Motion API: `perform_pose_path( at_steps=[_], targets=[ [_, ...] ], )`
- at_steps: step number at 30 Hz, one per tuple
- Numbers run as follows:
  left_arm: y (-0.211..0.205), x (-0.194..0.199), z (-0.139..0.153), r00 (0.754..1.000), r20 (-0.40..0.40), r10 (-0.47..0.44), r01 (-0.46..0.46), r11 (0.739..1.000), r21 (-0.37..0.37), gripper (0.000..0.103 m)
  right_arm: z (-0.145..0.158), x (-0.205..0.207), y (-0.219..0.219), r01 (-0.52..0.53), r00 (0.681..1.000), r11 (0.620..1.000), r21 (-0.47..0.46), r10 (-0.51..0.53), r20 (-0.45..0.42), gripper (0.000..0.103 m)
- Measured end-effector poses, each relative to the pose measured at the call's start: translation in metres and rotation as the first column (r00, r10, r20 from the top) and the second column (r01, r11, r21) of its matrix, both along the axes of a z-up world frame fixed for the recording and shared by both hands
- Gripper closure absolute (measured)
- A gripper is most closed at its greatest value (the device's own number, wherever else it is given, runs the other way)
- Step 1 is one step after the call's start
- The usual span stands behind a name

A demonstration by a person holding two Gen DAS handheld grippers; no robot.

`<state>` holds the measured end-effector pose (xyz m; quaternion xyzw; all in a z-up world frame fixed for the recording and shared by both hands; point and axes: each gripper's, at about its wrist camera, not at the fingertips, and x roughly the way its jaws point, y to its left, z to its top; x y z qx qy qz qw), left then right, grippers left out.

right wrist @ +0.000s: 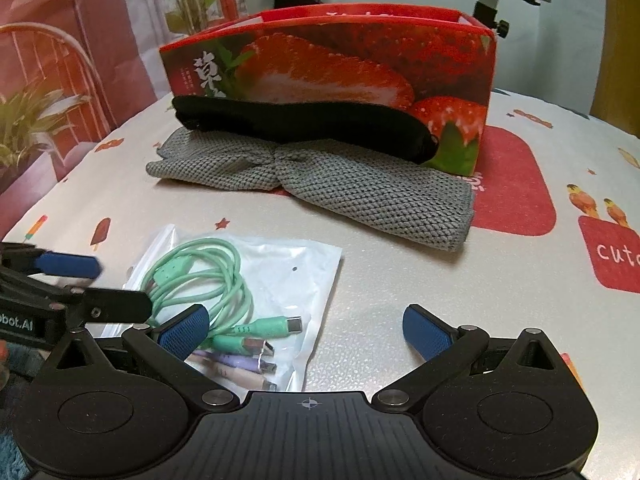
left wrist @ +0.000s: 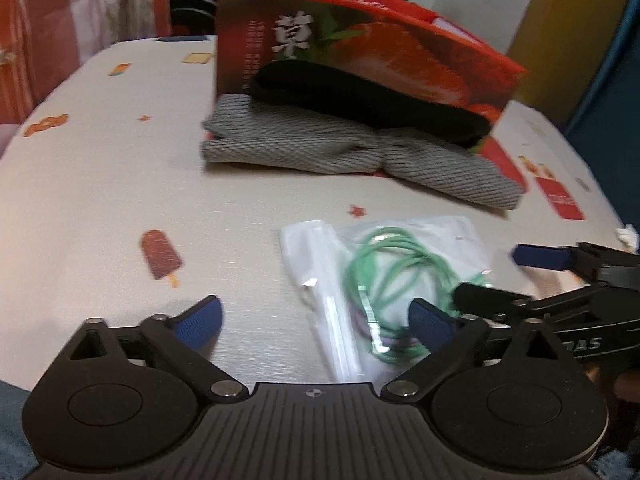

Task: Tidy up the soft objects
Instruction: 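Move both tools down toward the clear bag of green cables, then close both tools on the clear bag of green cables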

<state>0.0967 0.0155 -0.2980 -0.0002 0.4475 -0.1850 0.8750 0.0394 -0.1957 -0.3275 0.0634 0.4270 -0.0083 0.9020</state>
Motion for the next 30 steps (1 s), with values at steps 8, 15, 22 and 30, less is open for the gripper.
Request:
perform_pose_path(
  at_steps=[8,15,22,30],
  targets=[
    [0.007,0.001,0.002,1.0,-0.012,-0.004,0.003,0.994,-0.105,0.048,0.002,-0.002,0.019,-0.136,0.991,0.991,0.004,0.136,-0.002,0.01],
    [-0.002,-0.003,0.0,0.998,-0.018,-0.064,0.061,0.99,-0.128,0.048,0.005,-0.003,0.019,-0.157,0.988,0.987,0.017,0.157,0.005,0.012],
    [-0.002,-0.002,-0.002,0.998,-0.024,-0.059,0.055,0.986,-0.155,0.048,0.003,-0.003,0.021,-0.165,0.986,0.986,0.013,0.165,0.019,0.012],
    [-0.002,-0.001,-0.004,0.996,-0.043,-0.072,0.062,0.978,-0.201,0.064,0.006,-0.006,0.021,-0.168,0.985,0.985,0.024,0.167,0.032,0.022]
  ],
)
